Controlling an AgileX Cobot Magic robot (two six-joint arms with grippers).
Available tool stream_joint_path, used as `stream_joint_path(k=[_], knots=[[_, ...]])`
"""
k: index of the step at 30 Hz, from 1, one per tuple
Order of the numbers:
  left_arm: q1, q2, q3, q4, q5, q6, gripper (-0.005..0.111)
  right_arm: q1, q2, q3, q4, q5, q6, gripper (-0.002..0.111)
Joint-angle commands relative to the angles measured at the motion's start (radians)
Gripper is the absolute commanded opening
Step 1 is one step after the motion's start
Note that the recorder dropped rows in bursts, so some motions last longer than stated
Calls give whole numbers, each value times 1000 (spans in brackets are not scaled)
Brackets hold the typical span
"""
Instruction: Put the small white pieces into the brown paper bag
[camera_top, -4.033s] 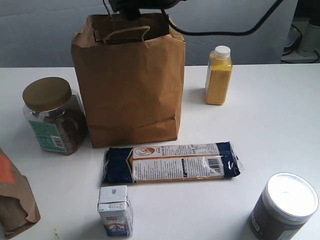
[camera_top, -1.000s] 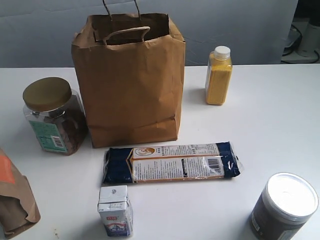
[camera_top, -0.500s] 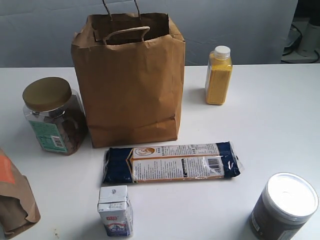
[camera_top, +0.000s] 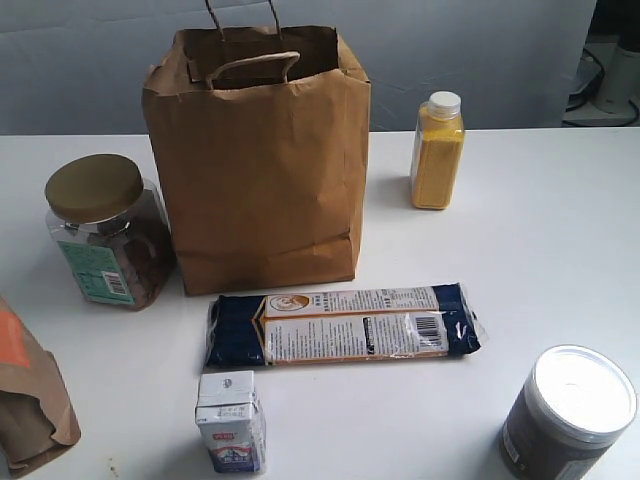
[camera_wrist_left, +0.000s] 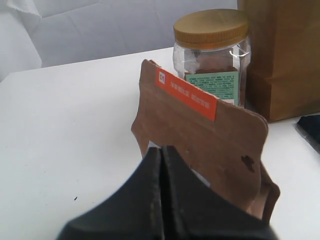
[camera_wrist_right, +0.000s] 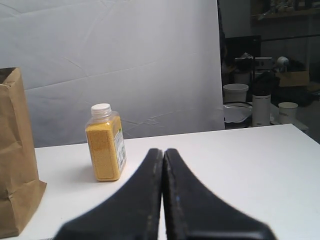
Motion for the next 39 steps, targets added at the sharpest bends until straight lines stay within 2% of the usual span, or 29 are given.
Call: stream_joint_path(k=[1, 8, 39], knots=[[-8, -3, 3, -9, -2, -2, 0, -7, -7, 3, -41, -1, -4, 0], [-8, -3, 3, -9, -2, -2, 0, -7, -7, 3, -105, -1, -7, 0], [-27, -3, 3, -9, -2, -2, 0, -7, -7, 3, -105, -1, -7, 0]])
